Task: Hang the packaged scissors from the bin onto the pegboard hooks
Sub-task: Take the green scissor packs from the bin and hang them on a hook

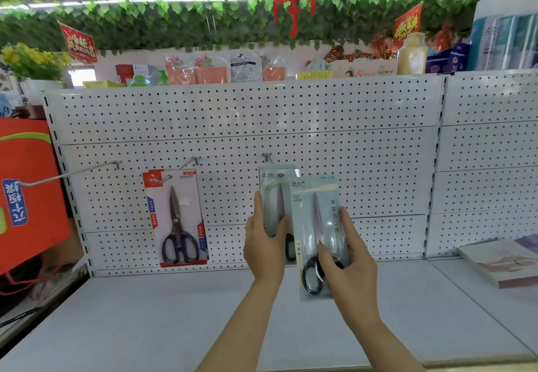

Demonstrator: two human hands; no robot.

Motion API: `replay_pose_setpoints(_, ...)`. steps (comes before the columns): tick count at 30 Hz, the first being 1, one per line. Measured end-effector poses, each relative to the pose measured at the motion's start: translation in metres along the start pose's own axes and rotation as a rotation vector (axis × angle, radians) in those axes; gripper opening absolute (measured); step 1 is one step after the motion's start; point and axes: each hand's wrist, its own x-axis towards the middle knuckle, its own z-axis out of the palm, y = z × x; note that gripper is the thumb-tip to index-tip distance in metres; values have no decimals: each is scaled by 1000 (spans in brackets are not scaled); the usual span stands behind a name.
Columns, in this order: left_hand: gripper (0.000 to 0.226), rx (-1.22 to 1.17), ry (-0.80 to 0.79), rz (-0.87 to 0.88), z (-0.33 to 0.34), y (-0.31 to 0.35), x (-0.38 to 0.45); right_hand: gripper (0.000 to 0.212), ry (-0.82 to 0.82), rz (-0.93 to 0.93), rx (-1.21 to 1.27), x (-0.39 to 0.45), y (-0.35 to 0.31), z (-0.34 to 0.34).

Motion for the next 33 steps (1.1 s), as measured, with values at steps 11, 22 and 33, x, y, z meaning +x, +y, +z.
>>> replay_pose_setpoints(11,64,24,-179,298,-35,47,48,68,-64,-33,26,26,15,45)
replay_pose_setpoints(22,69,252,-198,270,-20,25,71,72,-38,-26,-107,45,51,72)
replay_pose_setpoints(33,66,419,-214,292,-11,19,92,67,-48,-107,-272,72,68,81)
